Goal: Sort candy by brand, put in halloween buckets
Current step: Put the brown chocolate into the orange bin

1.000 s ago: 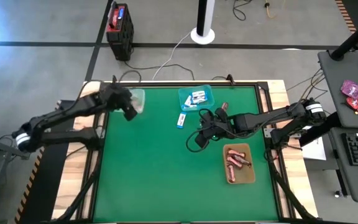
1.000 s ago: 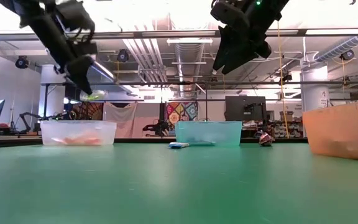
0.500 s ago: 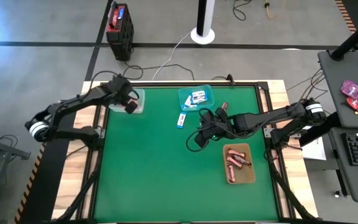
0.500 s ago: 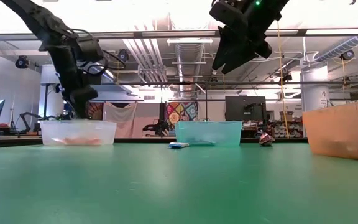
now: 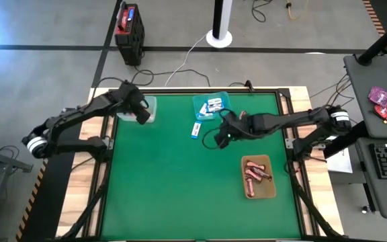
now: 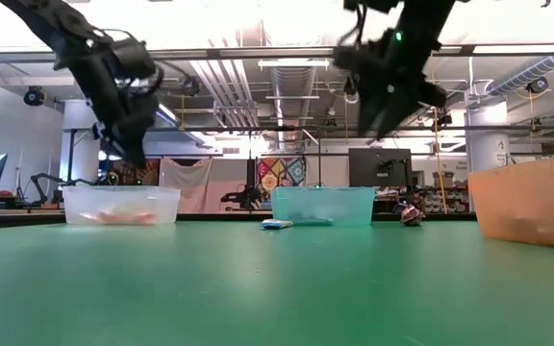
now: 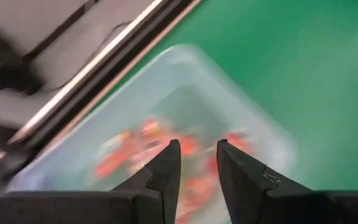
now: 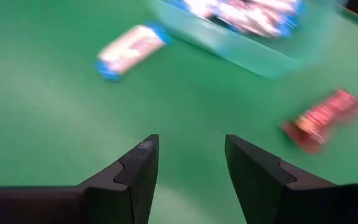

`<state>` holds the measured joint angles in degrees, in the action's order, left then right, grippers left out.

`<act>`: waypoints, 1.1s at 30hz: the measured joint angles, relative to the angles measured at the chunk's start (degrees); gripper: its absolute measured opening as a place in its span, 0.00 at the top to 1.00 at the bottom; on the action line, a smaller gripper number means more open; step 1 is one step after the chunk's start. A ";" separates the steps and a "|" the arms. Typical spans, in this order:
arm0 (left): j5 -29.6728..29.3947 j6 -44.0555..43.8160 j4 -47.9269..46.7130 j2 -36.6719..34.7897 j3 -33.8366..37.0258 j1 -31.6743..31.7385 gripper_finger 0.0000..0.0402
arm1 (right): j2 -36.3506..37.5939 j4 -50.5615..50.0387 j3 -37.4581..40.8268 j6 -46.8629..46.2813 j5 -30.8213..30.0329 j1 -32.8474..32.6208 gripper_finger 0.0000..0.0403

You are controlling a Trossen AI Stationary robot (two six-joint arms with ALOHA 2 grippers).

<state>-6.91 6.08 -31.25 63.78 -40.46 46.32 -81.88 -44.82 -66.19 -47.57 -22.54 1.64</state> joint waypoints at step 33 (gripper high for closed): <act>5.90 -6.98 6.47 -13.28 0.50 -22.15 0.78 | -5.67 8.02 13.91 3.08 5.03 26.35 0.71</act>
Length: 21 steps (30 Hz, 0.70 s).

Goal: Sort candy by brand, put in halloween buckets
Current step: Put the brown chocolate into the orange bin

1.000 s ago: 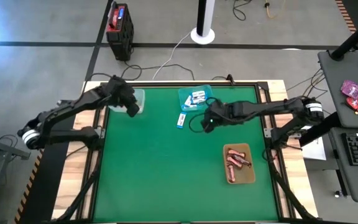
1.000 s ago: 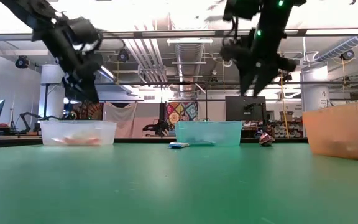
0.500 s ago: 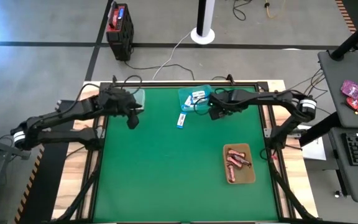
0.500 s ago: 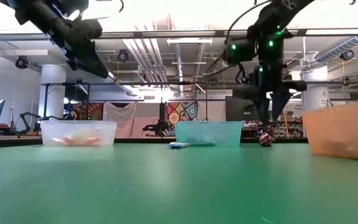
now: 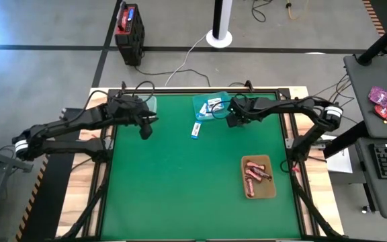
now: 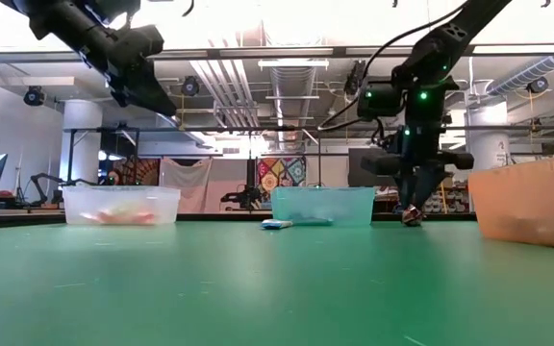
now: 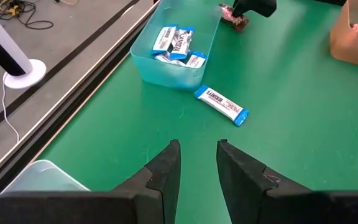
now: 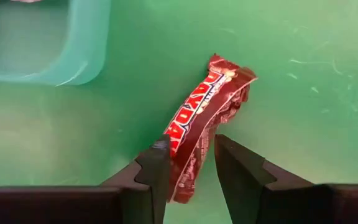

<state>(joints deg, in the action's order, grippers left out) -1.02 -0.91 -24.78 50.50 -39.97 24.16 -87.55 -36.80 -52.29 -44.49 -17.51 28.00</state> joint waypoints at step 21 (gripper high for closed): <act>0.02 -1.80 1.67 2.46 0.02 -0.85 0.78 | 5.47 -2.41 1.56 4.69 1.31 -0.73 0.98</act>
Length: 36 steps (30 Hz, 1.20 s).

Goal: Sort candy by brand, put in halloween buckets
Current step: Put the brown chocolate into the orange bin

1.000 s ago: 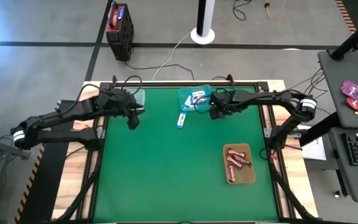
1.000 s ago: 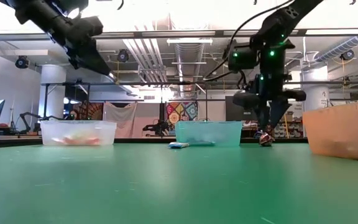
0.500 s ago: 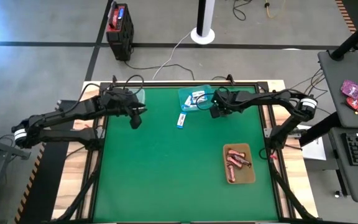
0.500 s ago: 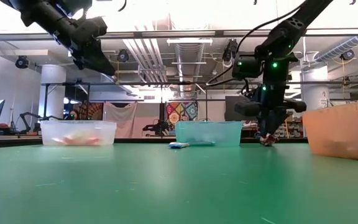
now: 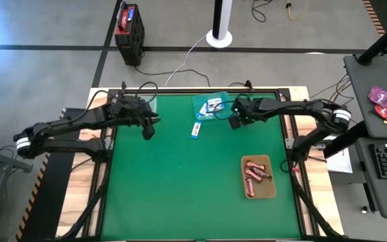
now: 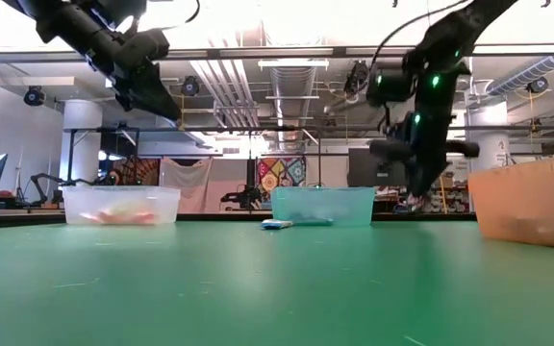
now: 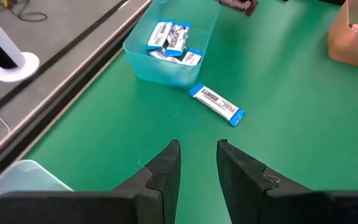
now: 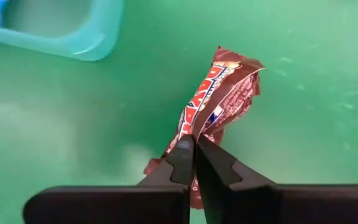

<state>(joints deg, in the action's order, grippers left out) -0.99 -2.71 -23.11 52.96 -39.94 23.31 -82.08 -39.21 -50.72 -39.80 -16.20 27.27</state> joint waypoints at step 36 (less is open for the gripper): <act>-5.55 -18.74 10.97 13.62 -0.09 -18.43 0.78 | 11.42 -23.99 -5.04 -47.09 11.62 -59.27 0.96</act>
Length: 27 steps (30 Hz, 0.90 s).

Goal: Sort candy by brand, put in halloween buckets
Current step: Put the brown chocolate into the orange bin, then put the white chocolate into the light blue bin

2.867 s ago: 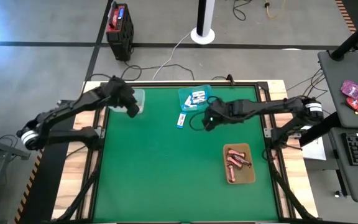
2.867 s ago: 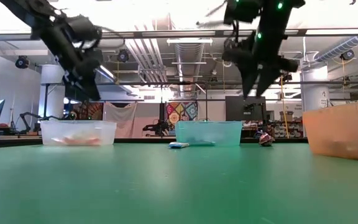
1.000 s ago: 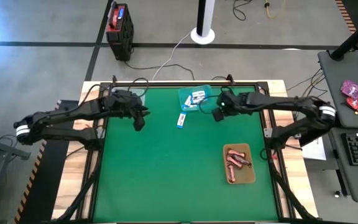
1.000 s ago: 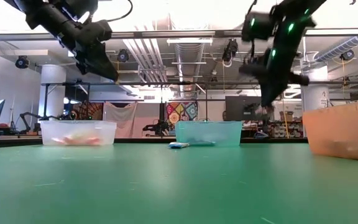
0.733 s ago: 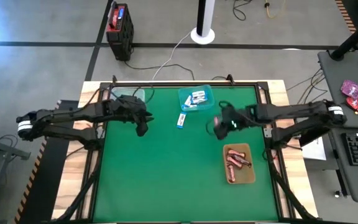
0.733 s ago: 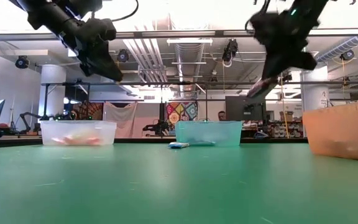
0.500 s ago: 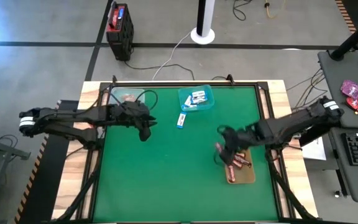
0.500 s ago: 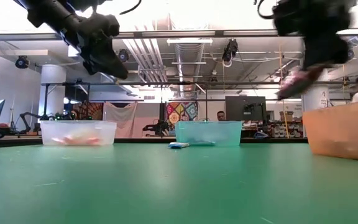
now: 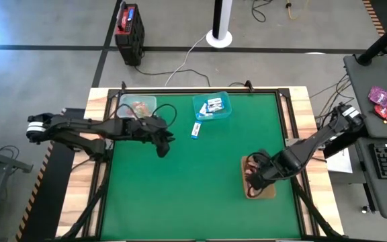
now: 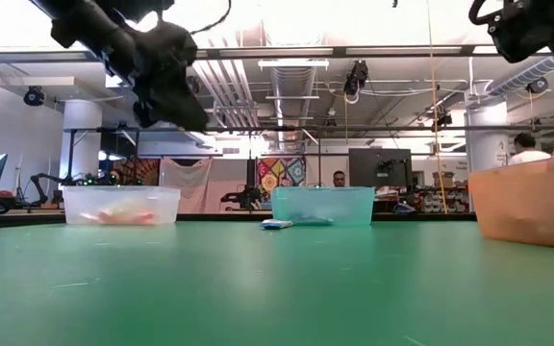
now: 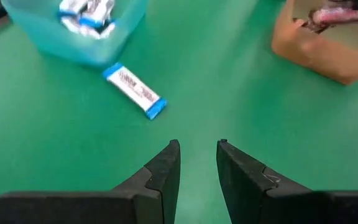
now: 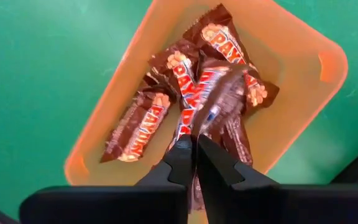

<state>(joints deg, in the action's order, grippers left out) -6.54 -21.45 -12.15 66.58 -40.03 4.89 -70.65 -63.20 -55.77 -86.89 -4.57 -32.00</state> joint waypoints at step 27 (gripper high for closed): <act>-16.81 -5.37 33.53 29.82 -0.81 -1.54 0.58 | -3.85 -0.80 -0.11 7.57 -10.19 -0.01 0.50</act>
<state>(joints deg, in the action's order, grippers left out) -23.35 -26.82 21.38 96.40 -40.84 3.35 -74.50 -63.99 -55.88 -79.33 -14.76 -32.01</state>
